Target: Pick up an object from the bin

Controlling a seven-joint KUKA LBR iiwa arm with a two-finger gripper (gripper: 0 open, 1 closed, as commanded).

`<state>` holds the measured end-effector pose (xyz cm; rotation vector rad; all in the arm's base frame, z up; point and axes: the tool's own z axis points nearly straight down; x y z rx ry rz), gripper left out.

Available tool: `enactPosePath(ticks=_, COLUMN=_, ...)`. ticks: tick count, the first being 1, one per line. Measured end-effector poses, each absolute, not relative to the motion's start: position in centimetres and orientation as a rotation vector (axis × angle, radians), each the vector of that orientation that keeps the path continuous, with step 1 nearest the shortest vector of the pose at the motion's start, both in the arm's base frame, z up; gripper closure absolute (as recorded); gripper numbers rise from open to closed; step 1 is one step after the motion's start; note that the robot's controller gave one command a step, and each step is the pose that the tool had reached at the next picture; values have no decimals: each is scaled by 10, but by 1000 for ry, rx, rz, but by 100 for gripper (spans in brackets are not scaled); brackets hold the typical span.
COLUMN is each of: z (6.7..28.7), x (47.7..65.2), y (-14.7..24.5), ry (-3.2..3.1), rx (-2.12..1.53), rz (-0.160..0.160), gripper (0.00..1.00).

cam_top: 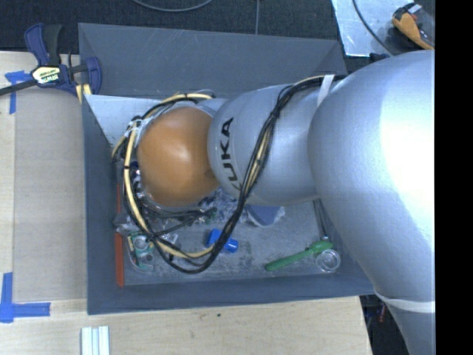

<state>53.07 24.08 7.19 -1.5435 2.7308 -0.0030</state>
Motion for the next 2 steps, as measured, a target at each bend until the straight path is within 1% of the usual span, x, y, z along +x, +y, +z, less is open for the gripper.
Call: enactPosePath(ticks=2, z=72, x=531, y=240, ry=2734, rx=-1537, rz=-2, gripper=100)
